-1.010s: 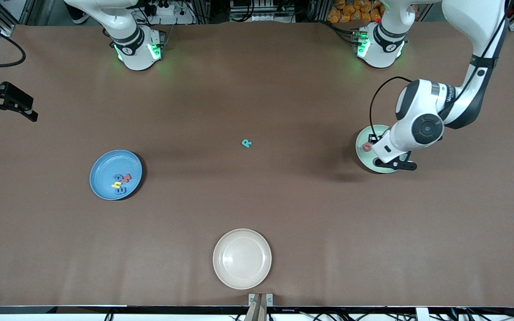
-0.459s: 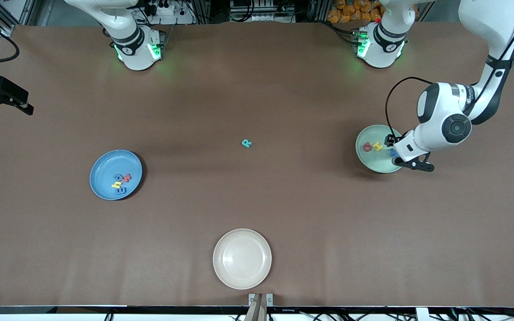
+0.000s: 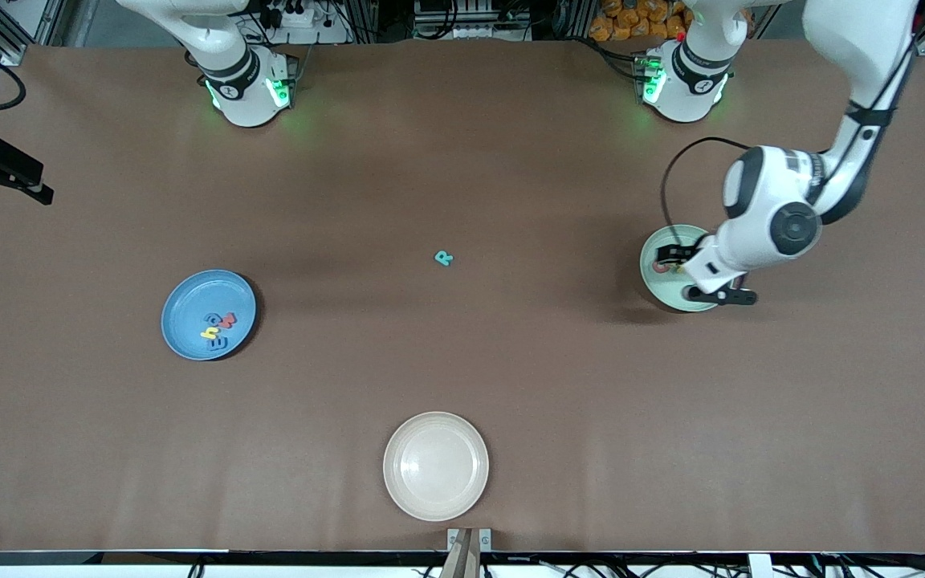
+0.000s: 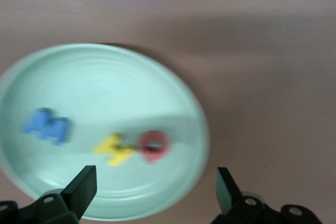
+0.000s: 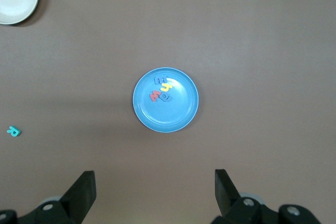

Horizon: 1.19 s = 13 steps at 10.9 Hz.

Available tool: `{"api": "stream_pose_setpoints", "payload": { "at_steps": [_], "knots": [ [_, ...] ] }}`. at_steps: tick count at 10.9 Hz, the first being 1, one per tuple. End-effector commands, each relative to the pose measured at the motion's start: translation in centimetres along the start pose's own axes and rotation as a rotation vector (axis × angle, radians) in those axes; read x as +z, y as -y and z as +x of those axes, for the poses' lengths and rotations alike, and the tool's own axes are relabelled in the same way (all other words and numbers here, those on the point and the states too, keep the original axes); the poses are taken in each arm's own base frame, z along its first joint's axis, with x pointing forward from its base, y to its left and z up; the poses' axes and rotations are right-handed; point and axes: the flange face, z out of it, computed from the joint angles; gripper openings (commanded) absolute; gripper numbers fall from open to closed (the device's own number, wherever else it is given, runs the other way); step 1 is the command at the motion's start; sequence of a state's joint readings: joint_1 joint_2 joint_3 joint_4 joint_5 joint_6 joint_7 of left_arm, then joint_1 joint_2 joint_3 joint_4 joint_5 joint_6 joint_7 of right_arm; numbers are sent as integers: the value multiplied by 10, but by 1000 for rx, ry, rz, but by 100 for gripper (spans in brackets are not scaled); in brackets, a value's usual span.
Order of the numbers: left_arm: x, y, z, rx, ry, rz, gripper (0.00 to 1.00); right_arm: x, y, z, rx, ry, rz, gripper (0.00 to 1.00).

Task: Sort upper and lower case letters into plates
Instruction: 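Lower the M onto the green plate and open the left gripper, then move the left gripper back over the teal b letter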

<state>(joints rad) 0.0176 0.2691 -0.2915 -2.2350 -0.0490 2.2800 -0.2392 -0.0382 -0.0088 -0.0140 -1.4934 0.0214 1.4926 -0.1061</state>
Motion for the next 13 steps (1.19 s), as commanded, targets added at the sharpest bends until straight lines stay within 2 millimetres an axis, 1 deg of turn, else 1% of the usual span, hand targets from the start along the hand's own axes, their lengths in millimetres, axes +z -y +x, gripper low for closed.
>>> {"api": "stream_pose_setpoints", "payload": {
  "at_steps": [1, 2, 4, 5, 6, 7, 8, 9, 10, 12, 13],
  "knots": [
    [7, -106, 6, -154, -27, -38, 100, -6, 0, 0, -4, 1, 23, 100],
    [9, -142, 11, -232, -43, -57, 100, -6, 0, 0, -6, 1, 23, 100],
    [7, -217, 11, -397, -61, -92, 100, -6, 0, 0, -6, 1, 23, 100],
    [8, -250, 10, -475, -64, -114, 100, -6, 0, 0, -6, 1, 23, 100],
    [13, -278, 7, -531, -60, -127, 100, -6, 0, 0, -6, 1, 23, 100],
    [20, -311, -6, -562, -56, -133, 100, -6, 0, 0, -6, 1, 23, 100],
    [21, -336, -8, -608, -60, -153, 100, -6, 0, 0, -6, 1, 23, 100],
    [23, -361, -15, -653, -61, -169, 100, -6, 0, 0, -6, 1, 23, 100],
    [26, -375, -24, -686, -78, -162, 100, -6, 0, 0, -6, 1, 23, 100],
    [38, -395, -47, -676, -136, -112, 100, -6, 0, 0, -6, 1, 23, 100],
    [47, -392, -45, -709, -136, -95, 100, -6, 0, 0, -6, 1, 23, 100]
  ]
}}
